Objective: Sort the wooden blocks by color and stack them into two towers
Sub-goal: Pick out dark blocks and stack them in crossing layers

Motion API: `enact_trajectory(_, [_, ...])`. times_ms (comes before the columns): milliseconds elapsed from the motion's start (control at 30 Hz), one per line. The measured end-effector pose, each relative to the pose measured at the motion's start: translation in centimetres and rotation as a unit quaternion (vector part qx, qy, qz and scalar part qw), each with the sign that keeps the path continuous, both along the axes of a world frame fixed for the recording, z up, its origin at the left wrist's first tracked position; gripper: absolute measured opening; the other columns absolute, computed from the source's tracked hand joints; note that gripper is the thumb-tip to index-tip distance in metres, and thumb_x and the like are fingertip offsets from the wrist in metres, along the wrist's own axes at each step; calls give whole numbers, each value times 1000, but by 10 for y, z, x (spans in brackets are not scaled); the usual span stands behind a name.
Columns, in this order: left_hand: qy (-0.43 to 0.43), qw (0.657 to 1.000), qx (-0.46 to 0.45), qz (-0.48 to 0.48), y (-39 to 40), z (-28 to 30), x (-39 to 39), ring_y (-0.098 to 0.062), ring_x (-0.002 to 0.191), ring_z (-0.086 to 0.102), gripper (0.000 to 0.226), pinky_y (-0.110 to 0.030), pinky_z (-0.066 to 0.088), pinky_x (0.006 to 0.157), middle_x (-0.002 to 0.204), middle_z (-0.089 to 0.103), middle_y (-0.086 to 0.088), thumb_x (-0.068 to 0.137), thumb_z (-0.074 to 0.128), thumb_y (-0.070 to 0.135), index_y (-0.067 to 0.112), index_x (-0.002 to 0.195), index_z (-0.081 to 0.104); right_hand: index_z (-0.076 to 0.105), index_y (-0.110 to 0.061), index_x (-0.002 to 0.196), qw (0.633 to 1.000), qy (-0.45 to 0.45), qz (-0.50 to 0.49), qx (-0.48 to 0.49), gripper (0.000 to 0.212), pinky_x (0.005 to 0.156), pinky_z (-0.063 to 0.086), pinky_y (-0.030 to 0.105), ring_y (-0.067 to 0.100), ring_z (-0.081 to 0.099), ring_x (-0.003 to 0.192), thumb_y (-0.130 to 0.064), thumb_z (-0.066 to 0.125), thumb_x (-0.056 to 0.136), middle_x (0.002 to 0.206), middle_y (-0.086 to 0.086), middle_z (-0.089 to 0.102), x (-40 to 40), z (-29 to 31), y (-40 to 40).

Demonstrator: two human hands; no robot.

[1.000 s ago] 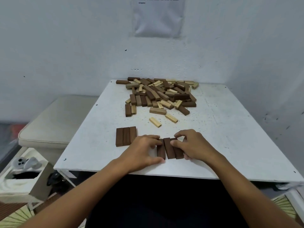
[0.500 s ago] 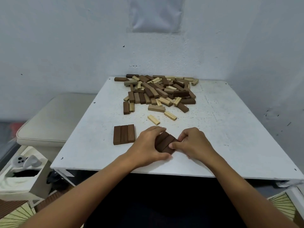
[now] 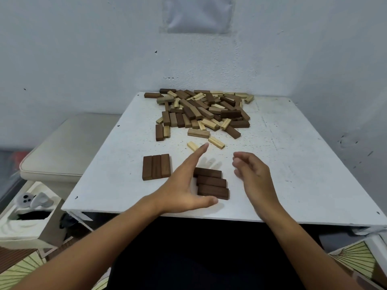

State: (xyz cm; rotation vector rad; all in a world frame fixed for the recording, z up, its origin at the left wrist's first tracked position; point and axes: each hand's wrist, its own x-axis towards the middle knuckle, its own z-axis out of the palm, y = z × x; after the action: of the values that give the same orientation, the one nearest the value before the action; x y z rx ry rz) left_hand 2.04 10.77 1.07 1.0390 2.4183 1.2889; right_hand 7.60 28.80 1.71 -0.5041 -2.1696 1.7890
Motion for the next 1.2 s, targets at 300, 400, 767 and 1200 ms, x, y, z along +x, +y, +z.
enact_trajectory(300, [-221, 944, 221, 105, 23, -8, 17, 9, 141, 9, 71, -23, 10, 113, 158, 9, 22, 85, 39, 51, 48, 147, 6, 39, -34, 143, 980, 53, 25, -189, 73, 120, 20, 35, 7, 24, 145, -68, 30, 79, 156, -8, 31, 2, -4, -40])
enact_trajectory(400, [-244, 927, 261, 113, 26, -10, 17, 8, 141, 11, 61, -25, 8, 118, 159, 13, 17, 85, 38, 56, 52, 141, 15, 36, -28, 148, 976, 62, 18, -206, 81, 122, 18, 35, 9, 24, 146, -67, 28, 77, 158, -6, 29, -1, -3, -44])
enact_trajectory(767, [-210, 948, 213, 111, 20, -9, 13, 4, 140, 20, 57, -25, 16, 118, 152, 27, 20, 91, 45, 40, 39, 145, 25, 49, -33, 132, 983, 73, 19, -170, 50, 115, 28, 29, 0, 38, 133, -61, 42, 91, 137, -18, 48, -5, -9, -40])
enact_trajectory(1200, [161, 979, -122, -20, -23, -14, -30, 0, 130, 37, 68, -36, 16, 104, 139, 53, 12, 66, 59, 74, 32, 118, 69, 56, -39, 131, 919, -103, 279, 260, 68, 112, 17, 30, -5, 11, 145, -35, 86, 70, 151, -20, 36, -2, 0, 34])
